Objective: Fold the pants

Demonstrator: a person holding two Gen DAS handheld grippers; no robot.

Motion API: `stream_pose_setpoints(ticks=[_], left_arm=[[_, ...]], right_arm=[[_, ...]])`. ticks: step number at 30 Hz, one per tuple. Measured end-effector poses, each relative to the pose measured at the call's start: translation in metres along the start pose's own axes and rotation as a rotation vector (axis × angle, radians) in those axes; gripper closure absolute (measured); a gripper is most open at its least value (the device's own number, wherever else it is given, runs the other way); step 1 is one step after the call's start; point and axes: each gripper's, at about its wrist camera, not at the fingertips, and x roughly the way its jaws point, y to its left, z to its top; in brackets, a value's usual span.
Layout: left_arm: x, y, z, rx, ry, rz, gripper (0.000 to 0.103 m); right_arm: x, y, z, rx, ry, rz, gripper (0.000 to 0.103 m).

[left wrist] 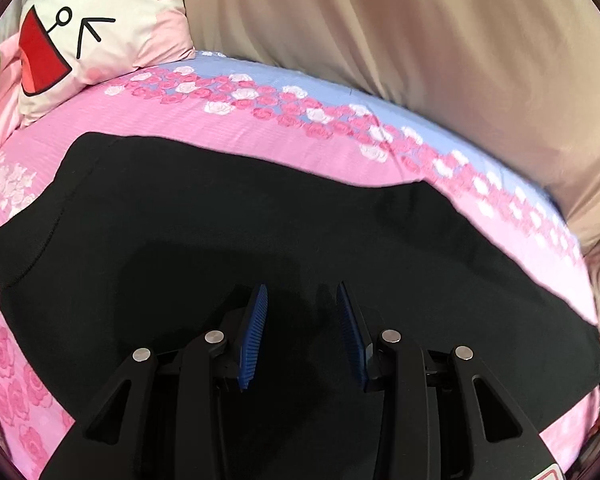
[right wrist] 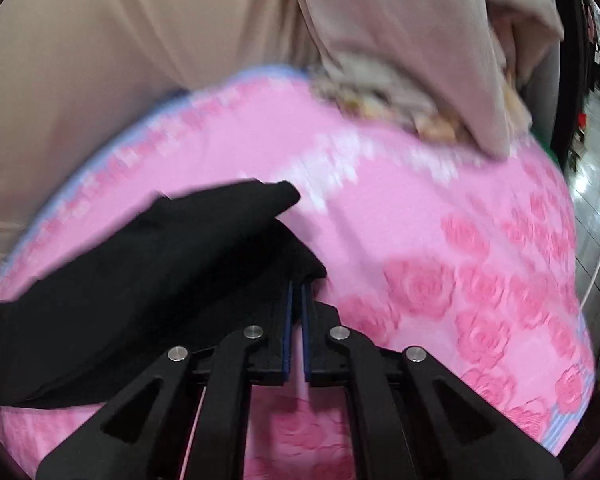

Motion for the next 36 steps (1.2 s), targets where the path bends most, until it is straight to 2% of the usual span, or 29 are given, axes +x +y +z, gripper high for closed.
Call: stream_pose_setpoints(ticks=[3,5,6,9,14,15,17,18,19,20,21,24,25,26,28,29,30,32,35,36], left_arm=[[-0.003,0.004,-0.004,0.01,-0.022,-0.014,0.067],[-0.014,0.01,-0.004,-0.016,-0.042,-0.027,0.067],[-0.022,0.014,-0.004,-0.025,-0.058,-0.022,0.067],[-0.047,0.04,-0.001,-0.081,-0.099,0.034,0.067],[-0.065,0.121,-0.005,-0.282,-0.111,0.182,0.067],[-0.066,0.134,-0.005,-0.315,-0.105,0.172,0.067],[-0.066,0.156,-0.005,-0.367,-0.08,0.066,0.067],[-0.062,0.161,-0.003,-0.379,-0.066,0.05,0.068],[-0.053,0.164,0.001,-0.378,-0.041,0.057,0.069],[-0.045,0.166,0.004,-0.368,-0.019,0.1,0.083],[-0.042,0.165,0.006,-0.357,-0.019,0.129,0.087],[-0.041,0.16,0.013,-0.331,-0.022,0.163,0.087],[-0.046,0.157,0.015,-0.326,-0.034,0.181,0.087],[-0.058,0.15,0.017,-0.319,-0.07,0.194,0.088],[-0.077,0.136,0.016,-0.295,-0.113,0.157,0.088],[-0.084,0.125,0.016,-0.275,-0.129,0.143,0.082],[-0.089,0.115,0.017,-0.253,-0.141,0.135,0.064],[-0.089,0.1,0.021,-0.235,-0.151,0.148,0.043],[-0.087,0.108,0.024,-0.302,-0.143,0.154,0.043],[-0.089,0.116,0.021,-0.343,-0.137,0.148,0.043]], right_arm=[[-0.007,-0.007,-0.004,0.017,-0.002,-0.06,0.101],[-0.029,-0.009,-0.01,0.02,-0.08,-0.132,0.101],[-0.041,-0.007,-0.011,0.012,-0.113,-0.127,0.101],[-0.07,0.021,-0.016,-0.068,-0.165,-0.015,0.099],[-0.061,0.079,-0.026,-0.196,-0.12,0.082,0.097],[-0.051,0.089,-0.029,-0.207,-0.097,0.092,0.097],[-0.037,0.103,-0.038,-0.214,-0.061,0.088,0.097],[-0.027,0.109,-0.041,-0.211,-0.037,0.091,0.097],[-0.017,0.113,-0.045,-0.206,-0.014,0.08,0.097],[-0.012,0.114,-0.048,-0.203,-0.003,0.065,0.097],[-0.006,0.114,-0.049,-0.195,0.012,0.051,0.097],[-0.02,0.108,-0.044,-0.146,-0.009,0.074,0.097],[-0.027,0.104,-0.042,-0.128,-0.021,0.073,0.097],[-0.035,0.096,-0.039,-0.104,-0.04,0.065,0.092],[-0.044,0.081,-0.034,-0.062,-0.056,0.05,0.086],[-0.046,0.074,-0.032,-0.039,-0.055,0.054,0.086],[-0.048,0.07,-0.031,-0.024,-0.057,0.066,0.086],[-0.052,0.074,-0.03,-0.041,-0.069,0.079,0.086],[-0.054,0.091,-0.034,-0.102,-0.074,0.123,0.086],[-0.054,0.095,-0.037,-0.116,-0.071,0.131,0.082]])
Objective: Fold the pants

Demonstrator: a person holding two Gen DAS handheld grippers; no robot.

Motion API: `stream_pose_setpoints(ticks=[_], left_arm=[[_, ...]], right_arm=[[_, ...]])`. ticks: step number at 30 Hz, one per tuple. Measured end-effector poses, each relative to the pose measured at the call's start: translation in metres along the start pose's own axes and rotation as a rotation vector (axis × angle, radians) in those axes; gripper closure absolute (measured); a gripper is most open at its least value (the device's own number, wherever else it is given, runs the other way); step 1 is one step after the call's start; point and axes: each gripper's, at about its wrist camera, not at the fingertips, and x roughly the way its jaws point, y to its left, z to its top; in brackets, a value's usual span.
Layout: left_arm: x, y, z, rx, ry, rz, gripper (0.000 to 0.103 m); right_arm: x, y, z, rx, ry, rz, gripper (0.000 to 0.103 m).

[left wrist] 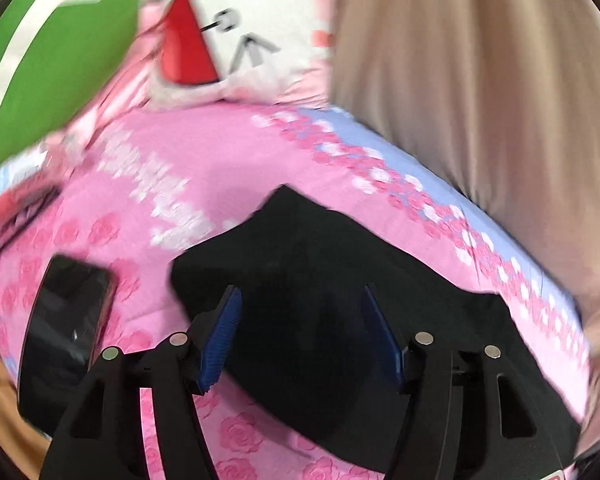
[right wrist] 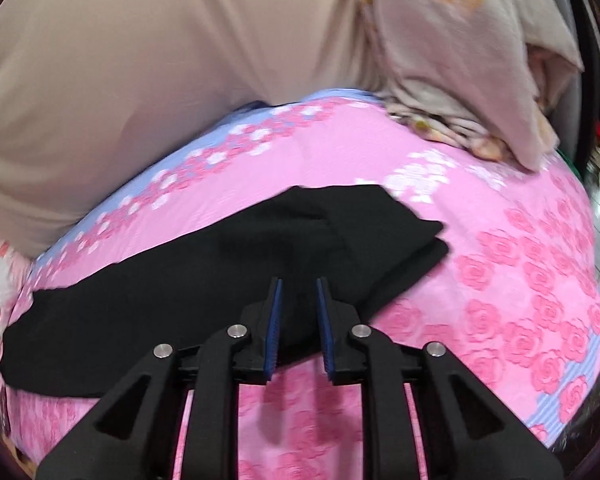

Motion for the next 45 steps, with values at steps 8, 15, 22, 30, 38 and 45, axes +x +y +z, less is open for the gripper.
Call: stream_pose_setpoints(ticks=[8,15,22,30,38,45], left_arm=[[-0.005,0.105,-0.018,-0.327,0.089,-0.029,0.044],[0.049,0.069,0.0,-0.295,0.235,-0.167,0.061],[0.0,0.008,0.043,-0.1,0.1,-0.229,0.095],[0.029,0.032,0.025,-0.123,0.171,-0.101,0.096],[0.008,0.057,-0.001,-0.187,0.135,0.096,0.088],[-0.047,-0.041,0.001,0.062,-0.032,0.041,0.07]], right_arm=[[0.029,0.044,-0.021,-0.074,0.061,0.063,0.078],[0.044,0.094,-0.037,-0.153,0.1,0.133,0.078],[0.049,0.105,-0.046,-0.17,0.12,0.141,0.078],[0.053,0.1,-0.046,-0.146,0.131,0.165,0.078],[0.02,0.028,-0.02,-0.029,0.022,0.024,0.066],[0.007,-0.078,-0.015,0.24,0.02,-0.041,0.05]])
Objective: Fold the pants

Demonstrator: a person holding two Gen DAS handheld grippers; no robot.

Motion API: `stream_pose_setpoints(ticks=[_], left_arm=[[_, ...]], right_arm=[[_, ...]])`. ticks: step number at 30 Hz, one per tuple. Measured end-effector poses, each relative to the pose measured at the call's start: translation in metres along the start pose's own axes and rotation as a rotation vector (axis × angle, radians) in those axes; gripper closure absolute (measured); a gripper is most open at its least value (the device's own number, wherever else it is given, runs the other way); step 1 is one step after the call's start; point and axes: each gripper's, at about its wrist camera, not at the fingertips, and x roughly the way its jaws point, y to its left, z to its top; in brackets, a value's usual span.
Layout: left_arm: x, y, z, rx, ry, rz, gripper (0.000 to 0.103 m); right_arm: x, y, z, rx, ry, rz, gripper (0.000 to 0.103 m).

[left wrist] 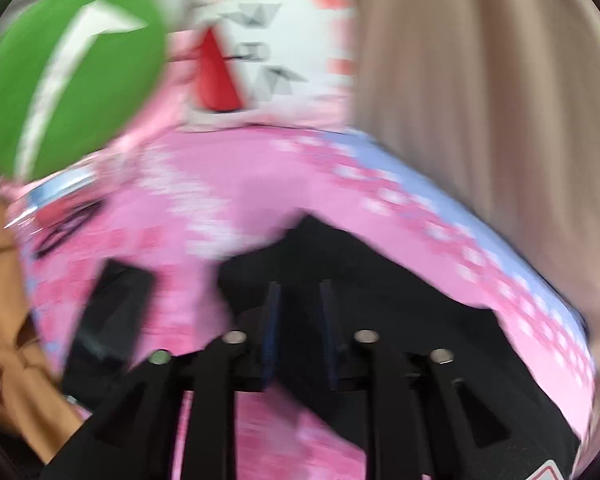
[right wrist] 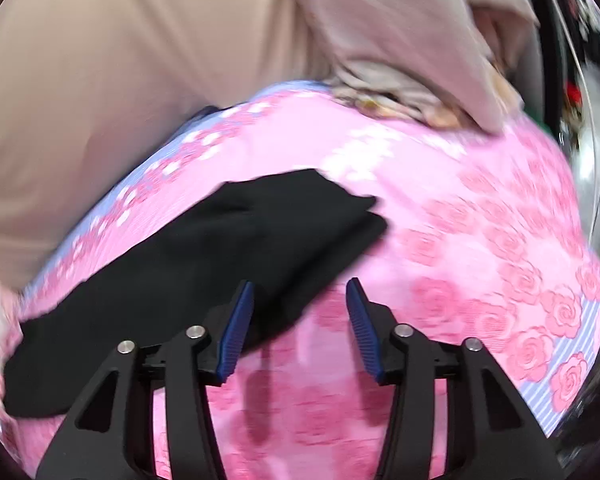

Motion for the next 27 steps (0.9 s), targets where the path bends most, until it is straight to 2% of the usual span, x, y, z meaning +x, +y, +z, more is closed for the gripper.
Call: stream_pose_setpoints(ticks=[2,4,8,9,12,13,14,15,17,18,20,23,25,27], left_arm=[[0.013,-0.031,-0.012,0.056,0.045,-0.061,0.063],[0.039,-0.069,-0.037,0.127,0.141,-0.131,0.063],[0.079,-0.098,-0.078,0.162,0.31,-0.231,0.063],[0.084,-0.101,-0.085,0.167,0.318,-0.225,0.063],[0.078,-0.107,-0.098,0.231,0.254,-0.189,0.062],[0.075,-0.109,-0.101,0.245,0.246,-0.189,0.062],[0.075,-0.109,-0.103,0.258,0.238,-0.197,0.059],[0.074,-0.109,-0.107,0.264,0.233,-0.205,0.057],[0.071,-0.11,-0.112,0.285,0.21,-0.223,0.054],[0.07,-0.111,-0.114,0.295,0.203,-0.224,0.052],[0.067,-0.115,-0.12,0.332,0.175,-0.226,0.047],[0.065,-0.122,-0.13,0.377,0.138,-0.231,0.036],[0.064,-0.125,-0.133,0.39,0.128,-0.225,0.035],[0.063,-0.122,-0.133,0.372,0.126,-0.248,0.034]], right_arm=[[0.01,-0.013,0.001,0.07,0.035,0.043,0.046],[0.014,-0.018,0.004,0.103,0.039,0.086,0.044],[0.028,-0.031,0.015,0.21,0.083,0.22,0.04],[0.032,-0.034,0.019,0.235,0.09,0.257,0.039],[0.041,-0.038,0.029,0.286,0.097,0.334,0.041],[0.043,-0.035,0.032,0.277,0.092,0.338,0.049],[0.05,-0.029,0.033,0.255,0.105,0.327,0.076],[0.05,-0.025,0.034,0.243,0.104,0.305,0.092],[0.041,-0.009,0.038,0.201,0.054,0.285,0.093],[0.027,0.006,0.041,0.159,0.01,0.294,0.094],[-0.001,0.046,0.048,0.07,-0.056,0.369,0.094],[-0.032,0.116,0.048,-0.103,-0.097,0.451,0.094],[-0.047,0.18,0.033,-0.265,-0.097,0.517,0.094],[-0.044,0.24,0.007,-0.401,-0.042,0.599,0.094]])
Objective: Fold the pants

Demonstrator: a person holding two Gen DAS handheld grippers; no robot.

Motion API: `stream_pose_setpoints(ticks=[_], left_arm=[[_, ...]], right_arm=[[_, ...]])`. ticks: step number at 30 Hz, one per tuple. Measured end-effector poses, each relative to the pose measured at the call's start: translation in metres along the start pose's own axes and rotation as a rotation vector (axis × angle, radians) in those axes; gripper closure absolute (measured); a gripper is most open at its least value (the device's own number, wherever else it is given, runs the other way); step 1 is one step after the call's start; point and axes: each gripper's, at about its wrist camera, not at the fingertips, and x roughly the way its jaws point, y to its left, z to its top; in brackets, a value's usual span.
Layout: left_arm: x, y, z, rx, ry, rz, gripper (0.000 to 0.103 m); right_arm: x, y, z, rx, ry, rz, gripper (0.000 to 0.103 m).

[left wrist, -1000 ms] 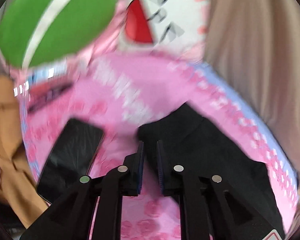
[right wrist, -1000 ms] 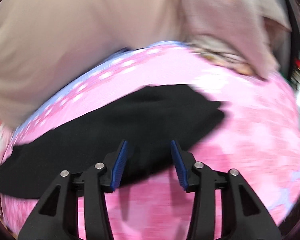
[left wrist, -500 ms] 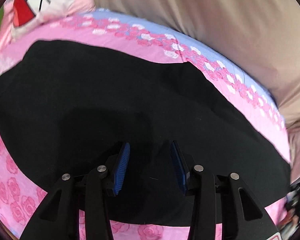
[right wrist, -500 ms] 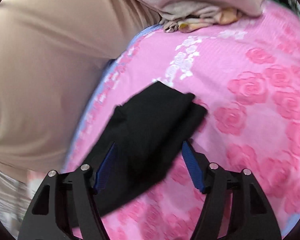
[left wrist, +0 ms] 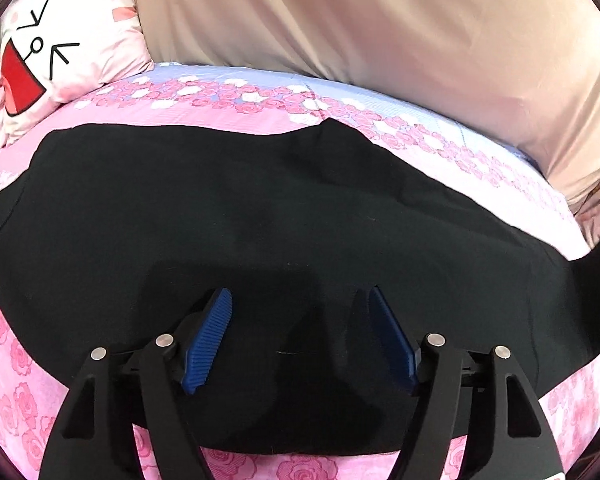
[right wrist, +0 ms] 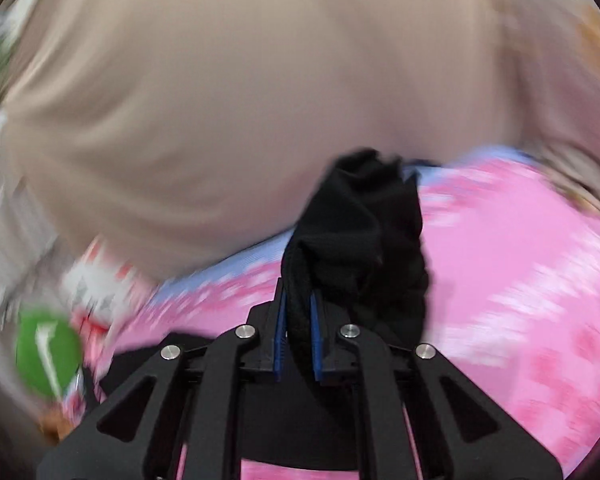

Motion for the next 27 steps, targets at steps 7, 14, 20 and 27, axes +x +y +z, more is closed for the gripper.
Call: stream_pose_setpoints(ticks=[7,14,20,27], left_arm=[[-0.012,0.032,0.003,-0.128,-0.053,-0.207,0.034],[-0.015,0.032,0.004,-0.13,-0.071,-0.26,0.034],[-0.03,-0.011,0.019,-0.067,-0.055,-0.344,0.034],[0.019,-0.093,0.041,-0.073,0.141,-0.457,0.034]], right_arm=[[0.145,0.091,-0.117,-0.235,0.453,0.045,0.089],[0.046,0.025,-0.086,-0.091,0.235,-0.11,0.048],[0.004,-0.072,-0.099,0.169,0.255,-0.199,0.047],[0.006,-0.098,-0.127,0.303,0.273,-0.028,0.041]])
